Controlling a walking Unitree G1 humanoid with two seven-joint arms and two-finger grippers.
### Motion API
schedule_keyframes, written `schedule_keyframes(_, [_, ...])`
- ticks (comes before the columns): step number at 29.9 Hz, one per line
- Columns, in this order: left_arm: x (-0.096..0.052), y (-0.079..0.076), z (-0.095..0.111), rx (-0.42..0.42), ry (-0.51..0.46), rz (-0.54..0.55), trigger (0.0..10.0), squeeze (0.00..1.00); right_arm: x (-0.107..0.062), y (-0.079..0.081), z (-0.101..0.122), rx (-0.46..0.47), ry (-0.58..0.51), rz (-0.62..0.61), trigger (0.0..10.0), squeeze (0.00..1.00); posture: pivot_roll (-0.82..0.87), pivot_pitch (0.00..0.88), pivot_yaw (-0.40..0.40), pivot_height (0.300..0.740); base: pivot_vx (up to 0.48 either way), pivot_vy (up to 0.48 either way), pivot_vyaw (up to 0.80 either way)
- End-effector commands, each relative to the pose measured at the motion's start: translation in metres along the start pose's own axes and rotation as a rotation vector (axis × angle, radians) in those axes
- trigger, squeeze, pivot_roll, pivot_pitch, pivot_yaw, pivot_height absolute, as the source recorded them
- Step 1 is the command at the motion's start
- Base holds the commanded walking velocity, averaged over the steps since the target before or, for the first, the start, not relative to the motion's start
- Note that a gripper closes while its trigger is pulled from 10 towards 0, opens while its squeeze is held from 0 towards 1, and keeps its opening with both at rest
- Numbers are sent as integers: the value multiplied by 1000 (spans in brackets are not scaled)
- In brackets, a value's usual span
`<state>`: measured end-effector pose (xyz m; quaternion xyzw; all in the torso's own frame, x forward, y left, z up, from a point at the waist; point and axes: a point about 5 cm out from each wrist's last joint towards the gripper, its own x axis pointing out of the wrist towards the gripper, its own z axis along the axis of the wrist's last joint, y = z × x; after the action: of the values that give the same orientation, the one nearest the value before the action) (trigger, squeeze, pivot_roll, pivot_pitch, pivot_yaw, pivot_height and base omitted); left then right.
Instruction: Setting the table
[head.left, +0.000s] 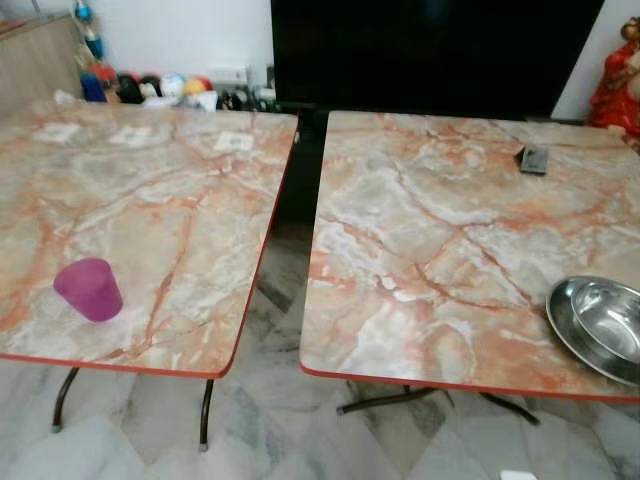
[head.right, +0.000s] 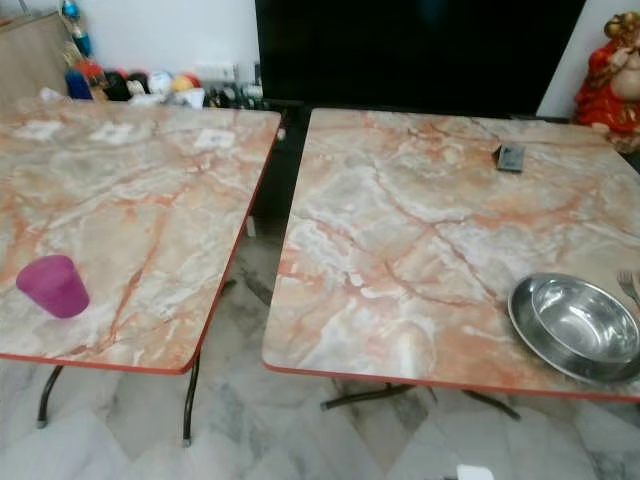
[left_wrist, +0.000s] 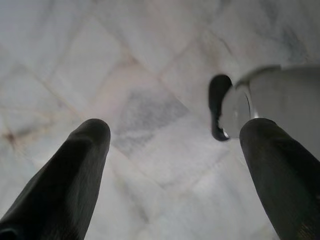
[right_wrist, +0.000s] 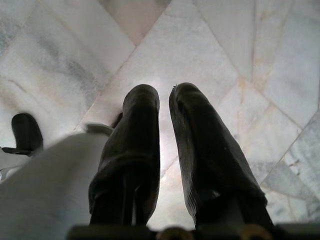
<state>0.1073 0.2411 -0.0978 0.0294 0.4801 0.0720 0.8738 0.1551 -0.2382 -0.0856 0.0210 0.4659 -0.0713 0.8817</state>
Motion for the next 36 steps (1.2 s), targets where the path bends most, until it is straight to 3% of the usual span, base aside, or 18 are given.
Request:
schedule_keyframes(1, [-1, -4, -5, -20, 23, -6, 10000, 0, -2, -6, -3, 4, 9, -15, 10000, 0, 38, 94, -24, 740, 0, 341, 0])
schedule_keyframes(36, [1, -8, -1, -13, 26, -7, 10000, 0, -2, -6, -4, 5, 13, -7, 10000, 0, 44, 102, -22, 740, 0, 320, 0])
